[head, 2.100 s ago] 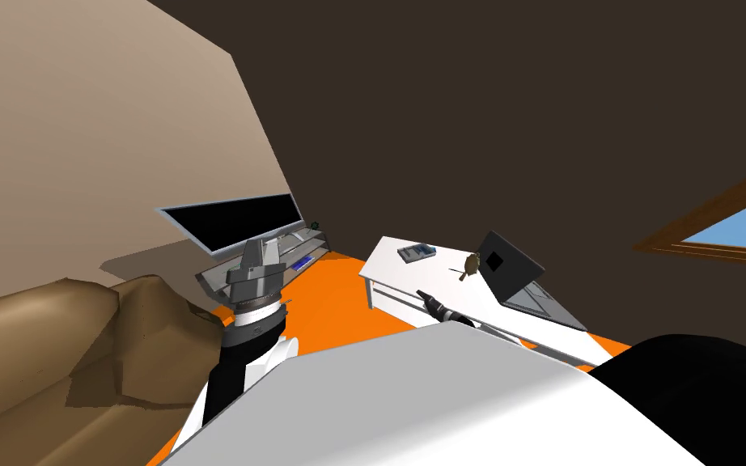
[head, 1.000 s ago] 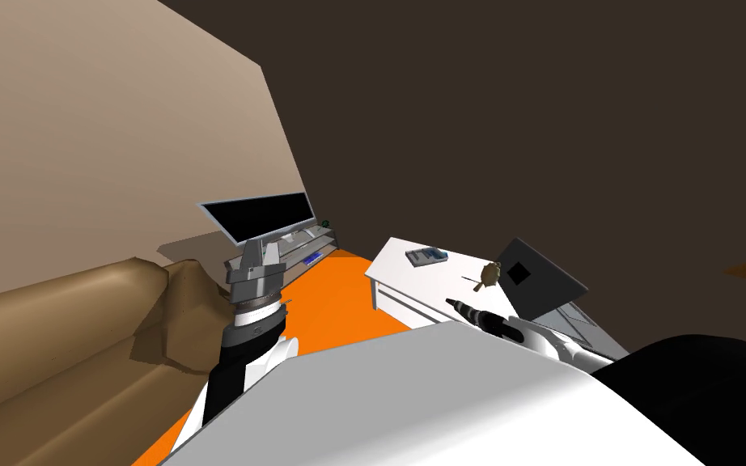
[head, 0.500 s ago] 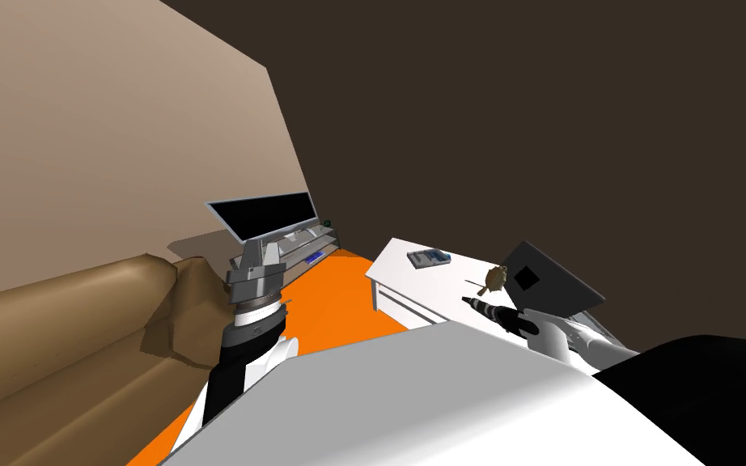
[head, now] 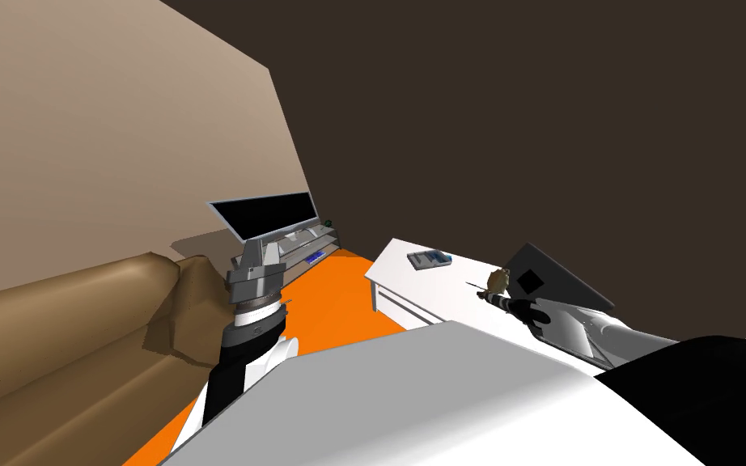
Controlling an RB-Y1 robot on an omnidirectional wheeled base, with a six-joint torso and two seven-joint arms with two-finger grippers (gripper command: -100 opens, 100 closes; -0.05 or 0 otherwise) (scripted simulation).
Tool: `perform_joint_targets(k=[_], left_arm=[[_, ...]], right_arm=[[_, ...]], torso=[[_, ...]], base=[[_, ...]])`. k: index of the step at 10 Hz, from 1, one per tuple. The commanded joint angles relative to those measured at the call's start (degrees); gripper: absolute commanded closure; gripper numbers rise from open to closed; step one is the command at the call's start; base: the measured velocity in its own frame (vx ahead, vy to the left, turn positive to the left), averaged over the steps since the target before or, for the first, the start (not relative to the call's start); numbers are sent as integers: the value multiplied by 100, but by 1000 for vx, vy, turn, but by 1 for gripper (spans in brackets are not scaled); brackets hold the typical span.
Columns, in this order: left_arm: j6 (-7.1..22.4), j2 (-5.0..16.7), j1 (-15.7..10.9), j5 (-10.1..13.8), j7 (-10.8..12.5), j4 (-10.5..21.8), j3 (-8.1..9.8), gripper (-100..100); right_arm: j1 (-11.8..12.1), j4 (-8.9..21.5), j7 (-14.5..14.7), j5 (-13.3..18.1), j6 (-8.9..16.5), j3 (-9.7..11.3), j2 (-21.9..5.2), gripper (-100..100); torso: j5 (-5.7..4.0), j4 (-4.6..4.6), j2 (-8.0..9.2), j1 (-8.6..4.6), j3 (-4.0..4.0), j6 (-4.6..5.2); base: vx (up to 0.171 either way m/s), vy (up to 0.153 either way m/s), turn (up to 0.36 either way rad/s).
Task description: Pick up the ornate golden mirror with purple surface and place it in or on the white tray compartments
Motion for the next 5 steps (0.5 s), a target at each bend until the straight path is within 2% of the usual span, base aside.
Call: perform_joint_targets(k=[1, 3, 4, 5], left_arm=[[0, 0, 0, 0, 0, 0, 0, 0], [0, 0, 0, 0, 0, 0, 0, 0], [0, 0, 0, 0, 0, 0, 0, 0], [0, 0, 0, 0, 0, 0, 0, 0]], right_arm=[[3, 99, 3, -21, 86, 11, -260, -100], [-79, 225, 18, -37, 179, 66, -493, -100], [-81, 278, 12, -43, 70, 86, -413, -100], [-88, 295, 13, -46, 64, 93, -430, 0]], torso=[[0, 0, 0, 0, 0, 0], [-1, 0, 0, 3, 0, 1], [0, 0, -1, 2, -1, 1], [-2, 0, 3, 8, 1, 2]], base=[[26, -38, 44], [24, -34, 30], [13, -19, 11], [0, 0, 0]])
